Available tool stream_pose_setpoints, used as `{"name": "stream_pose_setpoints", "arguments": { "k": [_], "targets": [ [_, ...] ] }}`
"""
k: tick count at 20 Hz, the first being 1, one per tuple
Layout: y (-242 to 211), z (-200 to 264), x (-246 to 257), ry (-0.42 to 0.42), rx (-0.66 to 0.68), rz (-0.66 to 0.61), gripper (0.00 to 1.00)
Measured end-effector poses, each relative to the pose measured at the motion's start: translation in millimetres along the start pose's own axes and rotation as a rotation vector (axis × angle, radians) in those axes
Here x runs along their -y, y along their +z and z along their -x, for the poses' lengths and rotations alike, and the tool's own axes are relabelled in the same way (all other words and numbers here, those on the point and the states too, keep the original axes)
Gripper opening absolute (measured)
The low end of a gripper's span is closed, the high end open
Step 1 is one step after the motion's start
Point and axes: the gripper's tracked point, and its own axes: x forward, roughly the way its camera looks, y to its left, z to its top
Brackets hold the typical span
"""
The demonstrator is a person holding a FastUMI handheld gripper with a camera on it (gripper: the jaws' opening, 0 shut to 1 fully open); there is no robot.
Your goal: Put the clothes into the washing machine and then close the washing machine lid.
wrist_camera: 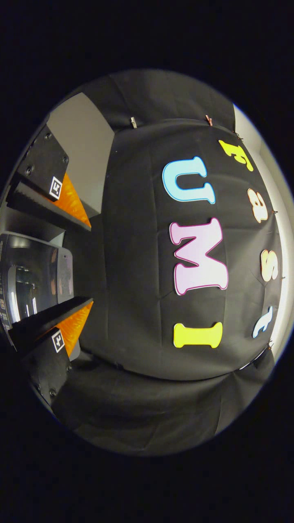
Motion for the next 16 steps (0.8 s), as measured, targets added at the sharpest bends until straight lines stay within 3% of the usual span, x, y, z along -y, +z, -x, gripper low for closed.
{"name": "stream_pose_setpoints", "arguments": {
  "k": [7,11,16],
  "targets": [
    [65.6,42.9,-61.3,0.076,0.195,-0.003,0.99],
    [77.2,63.0,-85.7,0.118,0.258,0.056,0.99],
    [66.2,67.7,-98.3,0.127,0.232,0.057,0.99]
  ]
}}
